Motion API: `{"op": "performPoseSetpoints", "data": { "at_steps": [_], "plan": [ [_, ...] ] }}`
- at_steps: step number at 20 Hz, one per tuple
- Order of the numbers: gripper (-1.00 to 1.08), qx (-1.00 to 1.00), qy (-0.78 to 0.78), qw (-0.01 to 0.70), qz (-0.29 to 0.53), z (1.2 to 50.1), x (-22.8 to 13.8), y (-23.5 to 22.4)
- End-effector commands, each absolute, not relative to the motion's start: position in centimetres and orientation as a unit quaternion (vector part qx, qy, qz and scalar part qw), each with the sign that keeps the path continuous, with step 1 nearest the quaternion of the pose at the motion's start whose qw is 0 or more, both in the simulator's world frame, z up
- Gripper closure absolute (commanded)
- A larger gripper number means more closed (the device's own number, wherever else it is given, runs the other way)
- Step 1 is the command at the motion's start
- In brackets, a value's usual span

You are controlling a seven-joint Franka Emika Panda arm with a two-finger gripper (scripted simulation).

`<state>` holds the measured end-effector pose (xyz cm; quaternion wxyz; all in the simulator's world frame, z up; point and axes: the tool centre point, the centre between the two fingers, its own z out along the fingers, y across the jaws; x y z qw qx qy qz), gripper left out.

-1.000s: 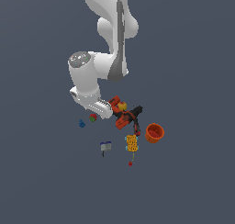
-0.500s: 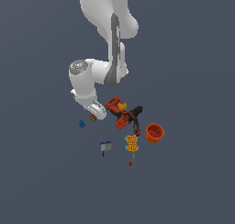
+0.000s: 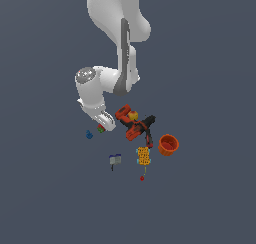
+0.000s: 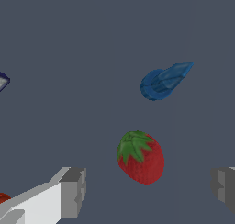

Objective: Pick up a designated object from a clutter of objects.

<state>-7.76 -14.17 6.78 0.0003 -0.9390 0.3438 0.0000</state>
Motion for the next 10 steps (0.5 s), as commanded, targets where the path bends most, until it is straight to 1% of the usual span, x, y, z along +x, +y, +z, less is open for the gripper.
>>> {"op": "performPoseSetpoints", "data": {
  "at_steps": [1,10],
  "plan": [
    [-0.92,-0.939,0.344,0.0,0.0,6.1,-7.8,-14.2],
    [-0.92,-0.938,0.346,0.0,0.0,2.6,-7.9,-14.2]
  ]
}}
